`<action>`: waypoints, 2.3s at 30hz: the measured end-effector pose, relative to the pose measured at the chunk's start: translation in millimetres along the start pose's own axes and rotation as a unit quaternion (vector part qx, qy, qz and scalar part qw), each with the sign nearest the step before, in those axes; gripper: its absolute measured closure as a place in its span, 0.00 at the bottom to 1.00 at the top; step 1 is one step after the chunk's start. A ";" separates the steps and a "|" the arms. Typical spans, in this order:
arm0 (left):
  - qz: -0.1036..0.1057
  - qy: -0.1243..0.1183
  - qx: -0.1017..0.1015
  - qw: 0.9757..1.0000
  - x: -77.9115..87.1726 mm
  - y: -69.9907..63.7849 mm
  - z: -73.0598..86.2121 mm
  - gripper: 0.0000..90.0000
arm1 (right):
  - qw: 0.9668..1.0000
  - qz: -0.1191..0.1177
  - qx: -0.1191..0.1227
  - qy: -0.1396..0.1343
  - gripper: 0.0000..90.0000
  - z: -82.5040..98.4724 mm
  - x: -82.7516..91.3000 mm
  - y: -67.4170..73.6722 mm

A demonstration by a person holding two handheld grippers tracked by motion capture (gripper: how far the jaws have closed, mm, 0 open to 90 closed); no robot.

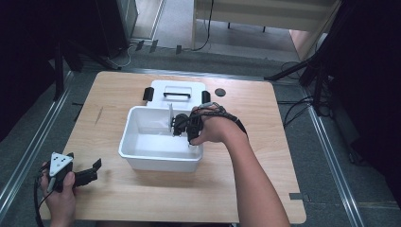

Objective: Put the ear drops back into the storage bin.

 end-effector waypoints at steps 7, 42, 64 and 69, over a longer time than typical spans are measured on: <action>0.001 0.002 -0.001 1.000 0.1 0.2 0.0 0.02 | 1.000 -0.008 0.001 0.010 0.80 0.2 -10.0 -0.4; -0.001 0.003 -0.002 1.000 -0.3 0.3 -0.2 0.02 | 0.995 0.047 -0.068 -0.053 0.14 11.0 30.2 -17.2; -0.003 0.003 -0.006 1.000 -0.6 -0.6 -0.1 0.02 | 0.985 0.085 -0.128 -0.072 0.15 80.9 68.5 -18.0; -0.004 0.002 -0.006 1.000 -0.8 -0.7 -0.1 0.02 | 0.984 0.078 -0.142 -0.071 0.14 100.0 63.3 -12.3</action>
Point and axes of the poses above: each handheld gripper's, and its own axes: x roughly backward along the jaws, z roughly out of its underside, y roughly to its left, the point moved 3 cm from there along -x, roughly forward along the jaws, and after that the axes turned 6 degrees about z, right-handed, at the moved point
